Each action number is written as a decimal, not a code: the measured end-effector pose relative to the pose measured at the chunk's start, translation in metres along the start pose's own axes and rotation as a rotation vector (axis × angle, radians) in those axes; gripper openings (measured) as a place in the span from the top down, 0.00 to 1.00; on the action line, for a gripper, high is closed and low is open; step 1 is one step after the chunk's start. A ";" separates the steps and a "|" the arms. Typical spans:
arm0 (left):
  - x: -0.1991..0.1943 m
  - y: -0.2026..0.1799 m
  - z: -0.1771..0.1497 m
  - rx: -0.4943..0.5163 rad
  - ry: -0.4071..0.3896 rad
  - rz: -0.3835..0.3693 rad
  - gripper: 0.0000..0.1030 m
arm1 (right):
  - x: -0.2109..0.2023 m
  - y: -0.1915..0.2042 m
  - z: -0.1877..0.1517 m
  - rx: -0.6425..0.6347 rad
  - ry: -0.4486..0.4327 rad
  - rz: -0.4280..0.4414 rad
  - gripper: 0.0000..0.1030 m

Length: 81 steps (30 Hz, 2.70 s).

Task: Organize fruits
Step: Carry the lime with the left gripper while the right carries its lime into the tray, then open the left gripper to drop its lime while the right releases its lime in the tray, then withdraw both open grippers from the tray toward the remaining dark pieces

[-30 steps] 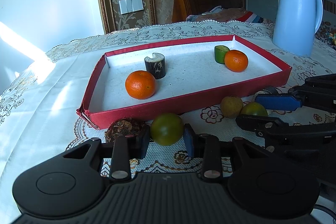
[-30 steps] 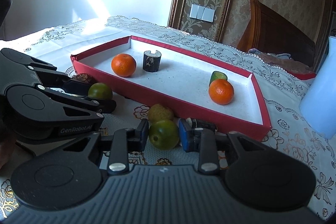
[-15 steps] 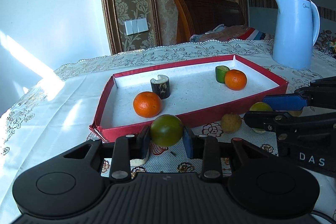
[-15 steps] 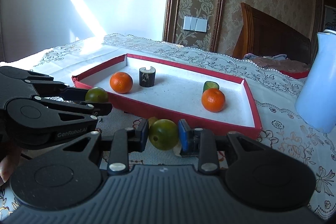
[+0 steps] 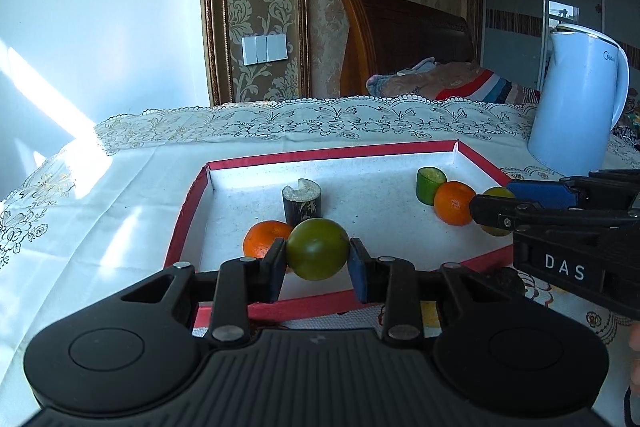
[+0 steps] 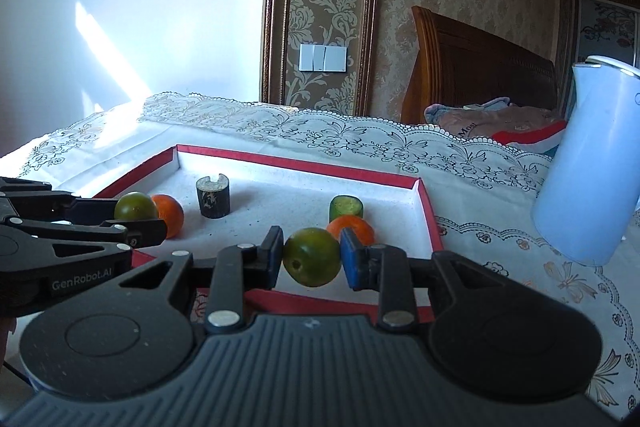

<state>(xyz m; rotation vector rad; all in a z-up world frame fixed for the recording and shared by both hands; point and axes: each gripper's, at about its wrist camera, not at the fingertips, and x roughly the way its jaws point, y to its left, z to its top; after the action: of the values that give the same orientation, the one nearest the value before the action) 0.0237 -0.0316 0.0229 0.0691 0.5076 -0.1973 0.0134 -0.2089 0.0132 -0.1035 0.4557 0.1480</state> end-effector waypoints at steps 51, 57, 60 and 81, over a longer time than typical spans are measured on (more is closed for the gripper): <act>0.059 0.007 0.020 -0.050 -0.022 0.163 0.34 | 0.084 0.004 0.016 0.027 0.096 -0.004 0.67; 0.055 0.016 0.020 -0.103 -0.016 0.150 0.32 | 0.081 0.006 0.015 0.019 0.092 0.005 0.62; 0.054 0.020 0.020 -0.123 -0.014 0.145 0.32 | 0.080 0.007 0.014 0.014 0.091 0.008 0.59; 0.005 0.035 0.013 -0.128 -0.159 0.159 0.31 | 0.019 -0.001 0.007 0.033 -0.037 0.005 0.20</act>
<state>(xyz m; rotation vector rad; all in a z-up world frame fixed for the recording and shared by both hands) 0.0413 -0.0002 0.0318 -0.0313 0.3538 -0.0143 0.0335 -0.2068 0.0112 -0.0675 0.4213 0.1476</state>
